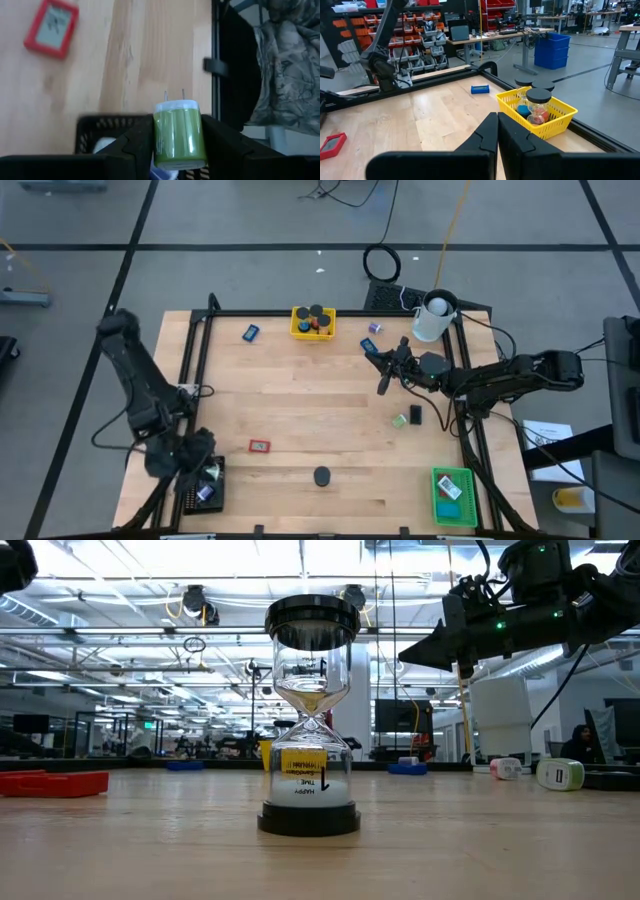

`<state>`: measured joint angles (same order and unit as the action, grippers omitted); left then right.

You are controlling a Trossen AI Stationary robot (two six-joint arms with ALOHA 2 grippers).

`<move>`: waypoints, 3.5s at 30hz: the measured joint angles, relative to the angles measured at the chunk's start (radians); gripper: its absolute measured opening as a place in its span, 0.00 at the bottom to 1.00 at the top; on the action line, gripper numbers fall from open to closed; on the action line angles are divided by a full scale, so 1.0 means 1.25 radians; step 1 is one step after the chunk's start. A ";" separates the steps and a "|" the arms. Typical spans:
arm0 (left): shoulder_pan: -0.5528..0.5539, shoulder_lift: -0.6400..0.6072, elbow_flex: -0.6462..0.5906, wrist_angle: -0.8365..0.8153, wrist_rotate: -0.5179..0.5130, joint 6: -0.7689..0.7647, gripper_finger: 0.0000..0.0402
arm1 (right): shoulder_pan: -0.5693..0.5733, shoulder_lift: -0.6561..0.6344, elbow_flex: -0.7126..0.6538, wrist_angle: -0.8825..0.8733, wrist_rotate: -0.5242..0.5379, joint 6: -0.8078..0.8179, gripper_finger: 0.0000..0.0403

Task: Pick & Place Office items
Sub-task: Put the green charger adapter into the black bin, then adjust the purple charger adapter in the black bin, then put the blue digital timer into the green bin

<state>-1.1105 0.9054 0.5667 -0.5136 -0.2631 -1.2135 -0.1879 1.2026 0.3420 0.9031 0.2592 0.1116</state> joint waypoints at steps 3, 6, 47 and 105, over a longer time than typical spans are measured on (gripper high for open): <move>-0.049 0.038 0.000 0.014 -0.025 -0.063 0.38 | 0.000 0.000 0.000 0.000 0.000 0.000 0.00; -0.092 0.082 0.000 0.045 -0.051 -0.096 0.38 | 0.000 0.000 0.000 0.000 0.000 0.000 0.00; -0.157 0.276 0.000 0.142 -0.020 -0.207 0.68 | 0.000 0.000 0.000 0.002 0.000 0.000 0.00; 0.438 0.170 -0.010 0.134 -0.474 0.611 0.04 | 0.000 0.000 0.000 -0.003 0.000 -0.015 0.00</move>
<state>-0.5625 1.1175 0.5536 -0.3465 -0.8563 -0.4499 -0.1879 1.2022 0.3420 0.8993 0.2596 0.0929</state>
